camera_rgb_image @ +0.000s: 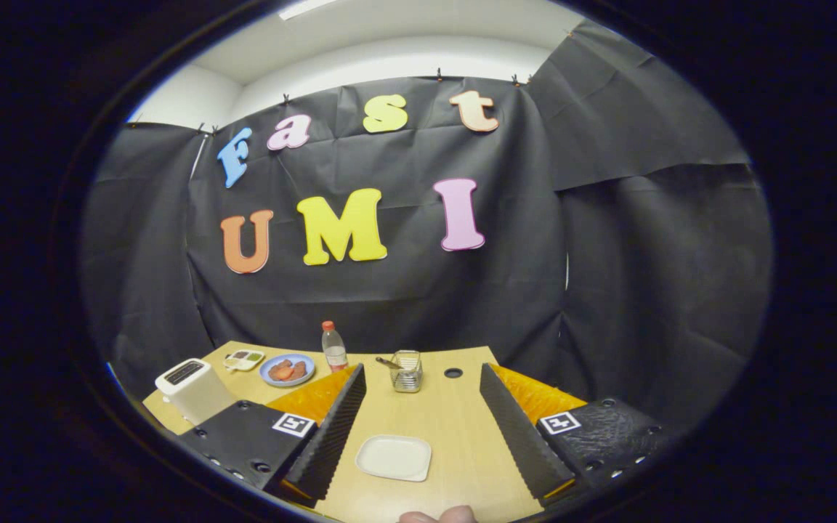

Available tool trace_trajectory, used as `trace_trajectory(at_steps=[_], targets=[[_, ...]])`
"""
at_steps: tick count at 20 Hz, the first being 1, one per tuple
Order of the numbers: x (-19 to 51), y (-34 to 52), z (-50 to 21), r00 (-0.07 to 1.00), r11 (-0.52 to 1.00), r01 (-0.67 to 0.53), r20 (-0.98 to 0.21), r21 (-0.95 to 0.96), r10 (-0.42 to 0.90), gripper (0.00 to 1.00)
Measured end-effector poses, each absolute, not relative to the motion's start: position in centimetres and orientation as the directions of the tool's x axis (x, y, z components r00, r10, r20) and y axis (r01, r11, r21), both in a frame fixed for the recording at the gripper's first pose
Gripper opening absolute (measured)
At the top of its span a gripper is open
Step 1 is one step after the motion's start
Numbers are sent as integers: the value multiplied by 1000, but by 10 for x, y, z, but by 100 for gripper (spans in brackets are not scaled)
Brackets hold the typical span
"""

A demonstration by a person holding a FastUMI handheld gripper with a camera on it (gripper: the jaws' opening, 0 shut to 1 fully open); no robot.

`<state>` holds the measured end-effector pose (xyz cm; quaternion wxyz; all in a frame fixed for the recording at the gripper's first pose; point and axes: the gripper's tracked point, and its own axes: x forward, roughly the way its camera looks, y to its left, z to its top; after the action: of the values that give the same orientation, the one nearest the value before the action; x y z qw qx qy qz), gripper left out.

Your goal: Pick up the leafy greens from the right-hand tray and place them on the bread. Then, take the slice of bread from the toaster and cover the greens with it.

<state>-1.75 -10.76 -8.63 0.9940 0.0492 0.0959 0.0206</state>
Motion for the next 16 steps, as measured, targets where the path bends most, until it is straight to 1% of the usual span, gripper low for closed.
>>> trace_trajectory(at_steps=[6, 10, 13, 16], targets=[[-10, -99, -74, 985, 994, -63, -153, 89, 76, 96], [-2, -87, -79, 979, 991, -99, -170, 92, 114, 96], [1, -84, -80, 980, 991, -104, -160, 79, 115, 96], [-2, -80, -86, 975, 990, -106, -183, 96, 122, 96]])
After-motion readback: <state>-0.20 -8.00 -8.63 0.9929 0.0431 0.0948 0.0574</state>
